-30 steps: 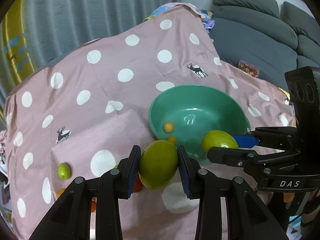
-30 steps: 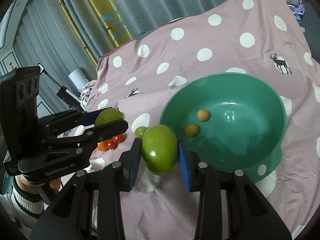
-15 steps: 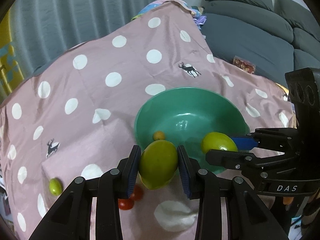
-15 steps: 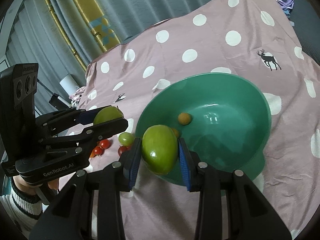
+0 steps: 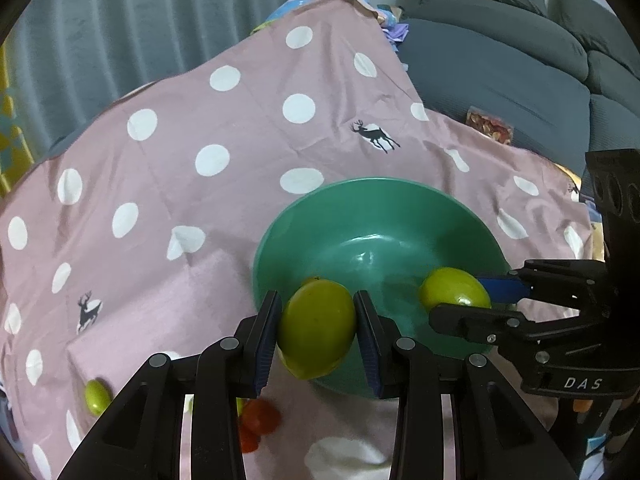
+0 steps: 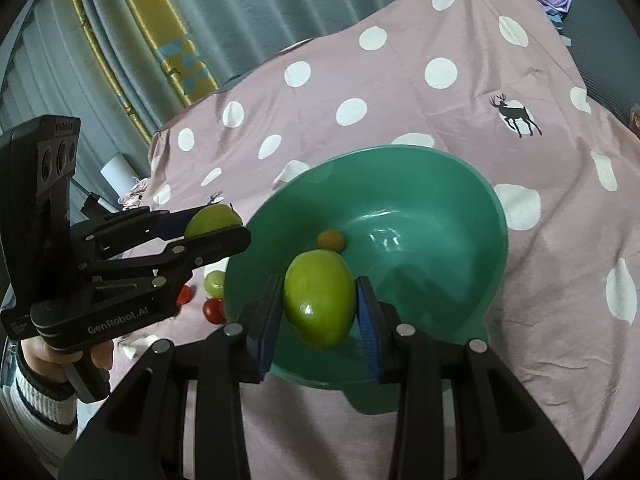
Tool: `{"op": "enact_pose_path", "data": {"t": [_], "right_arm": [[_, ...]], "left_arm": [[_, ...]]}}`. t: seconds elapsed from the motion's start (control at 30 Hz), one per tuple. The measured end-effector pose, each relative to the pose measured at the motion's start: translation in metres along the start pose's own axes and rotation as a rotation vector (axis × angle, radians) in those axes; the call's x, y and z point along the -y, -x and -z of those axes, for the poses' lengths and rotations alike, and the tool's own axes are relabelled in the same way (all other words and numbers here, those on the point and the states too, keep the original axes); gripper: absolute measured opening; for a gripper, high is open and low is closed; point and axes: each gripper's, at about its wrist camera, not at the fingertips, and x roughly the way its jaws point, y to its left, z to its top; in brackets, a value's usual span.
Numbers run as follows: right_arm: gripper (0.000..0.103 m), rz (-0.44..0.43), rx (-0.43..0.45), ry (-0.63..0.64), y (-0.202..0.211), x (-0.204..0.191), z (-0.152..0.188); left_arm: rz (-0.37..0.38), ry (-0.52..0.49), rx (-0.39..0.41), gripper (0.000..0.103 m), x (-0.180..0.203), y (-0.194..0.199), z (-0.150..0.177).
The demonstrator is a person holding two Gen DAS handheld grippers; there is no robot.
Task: Organize fruits
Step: 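Lower the left tool's green fruit into the bowl while the right tool lowers its own, then open the left tool in the bowl while the right tool releases its green fruit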
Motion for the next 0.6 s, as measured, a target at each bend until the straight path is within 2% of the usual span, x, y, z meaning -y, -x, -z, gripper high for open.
{"op": "enact_pose_path", "data": {"t": [0.3, 0.6], "right_arm": [[0.037, 0.057, -0.013, 0.031, -0.005, 0.001, 0.000], [0.037, 0.085, -0.019, 0.062, -0.007, 0.000, -0.001]], "left_arm": [[0.021, -0.016, -0.035, 0.038, 0.006, -0.024, 0.000], [0.008, -0.015, -0.042, 0.038, 0.005, -0.025, 0.004]]}}
